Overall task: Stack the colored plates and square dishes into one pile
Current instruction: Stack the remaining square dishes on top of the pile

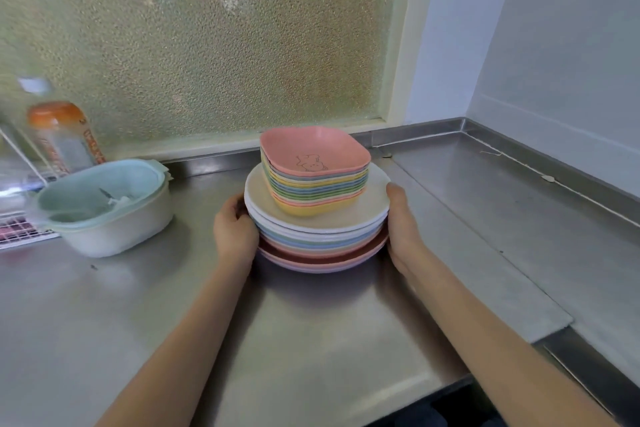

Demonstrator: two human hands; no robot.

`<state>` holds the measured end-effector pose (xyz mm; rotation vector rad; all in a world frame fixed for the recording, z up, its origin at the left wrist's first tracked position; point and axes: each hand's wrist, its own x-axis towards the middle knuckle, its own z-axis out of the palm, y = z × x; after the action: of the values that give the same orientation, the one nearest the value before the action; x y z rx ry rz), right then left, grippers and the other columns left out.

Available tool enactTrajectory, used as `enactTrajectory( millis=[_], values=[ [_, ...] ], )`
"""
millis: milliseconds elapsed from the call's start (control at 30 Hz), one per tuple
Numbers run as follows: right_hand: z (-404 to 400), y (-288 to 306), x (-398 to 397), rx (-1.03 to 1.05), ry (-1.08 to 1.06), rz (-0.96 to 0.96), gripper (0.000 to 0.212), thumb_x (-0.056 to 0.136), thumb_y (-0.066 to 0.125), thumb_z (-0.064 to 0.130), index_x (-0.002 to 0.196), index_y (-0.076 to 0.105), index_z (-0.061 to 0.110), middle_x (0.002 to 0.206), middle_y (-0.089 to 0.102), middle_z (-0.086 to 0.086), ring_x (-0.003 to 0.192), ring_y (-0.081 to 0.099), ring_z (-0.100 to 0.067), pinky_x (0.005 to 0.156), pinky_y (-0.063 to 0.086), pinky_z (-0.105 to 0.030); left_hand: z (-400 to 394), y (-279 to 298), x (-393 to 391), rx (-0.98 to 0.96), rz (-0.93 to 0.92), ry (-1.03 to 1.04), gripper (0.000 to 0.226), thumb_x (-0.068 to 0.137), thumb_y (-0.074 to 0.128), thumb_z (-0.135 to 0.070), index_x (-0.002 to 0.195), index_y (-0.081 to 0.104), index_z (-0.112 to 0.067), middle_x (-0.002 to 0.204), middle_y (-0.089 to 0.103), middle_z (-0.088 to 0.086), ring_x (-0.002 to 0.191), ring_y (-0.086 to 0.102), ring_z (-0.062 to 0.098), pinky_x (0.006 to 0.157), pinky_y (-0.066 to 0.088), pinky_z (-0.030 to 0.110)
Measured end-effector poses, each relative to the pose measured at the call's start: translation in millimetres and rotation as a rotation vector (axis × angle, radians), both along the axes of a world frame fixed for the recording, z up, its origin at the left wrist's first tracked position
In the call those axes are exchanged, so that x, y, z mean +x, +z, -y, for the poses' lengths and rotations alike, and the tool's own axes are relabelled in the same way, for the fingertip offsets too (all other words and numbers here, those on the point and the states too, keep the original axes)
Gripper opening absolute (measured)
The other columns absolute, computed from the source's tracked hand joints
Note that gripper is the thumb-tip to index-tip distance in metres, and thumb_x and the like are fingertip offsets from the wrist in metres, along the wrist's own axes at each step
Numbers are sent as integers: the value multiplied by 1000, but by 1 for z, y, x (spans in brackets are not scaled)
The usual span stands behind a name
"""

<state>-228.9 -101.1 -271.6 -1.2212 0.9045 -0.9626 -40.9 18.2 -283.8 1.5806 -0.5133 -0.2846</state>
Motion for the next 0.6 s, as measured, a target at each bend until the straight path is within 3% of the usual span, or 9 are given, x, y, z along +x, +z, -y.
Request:
enactTrajectory(
  millis=[100,267,367,600],
  values=[
    [-1,1,42,-11,70,28,48,94,31,42,123,56,14,119,64,-10,113,58,-24,104,42,-46,-14,2,33,13,4,94,38,84,45,5,110,68,-11,102,69,3,97,61,19,87,47,32],
    [-6,6,99,-29,127,47,41,99,31,30,127,52,9,125,59,-12,117,54,-25,106,38,-47,-27,5,80,18,-7,158,36,84,48,2,110,70,-11,109,72,10,106,63,26,98,50,43],
    [-5,5,120,-34,108,66,41,100,29,28,126,53,8,124,60,-13,117,55,-25,106,39,-47,-26,7,91,6,-35,157,35,84,50,-3,109,72,-17,110,73,7,107,64,22,99,50,42],
    [11,3,141,-35,71,72,45,95,30,37,122,57,14,121,63,-10,115,56,-25,105,40,-47,-4,8,99,-140,-140,183,34,86,51,-1,112,70,-12,108,72,7,106,65,24,100,49,47]
  ],
)
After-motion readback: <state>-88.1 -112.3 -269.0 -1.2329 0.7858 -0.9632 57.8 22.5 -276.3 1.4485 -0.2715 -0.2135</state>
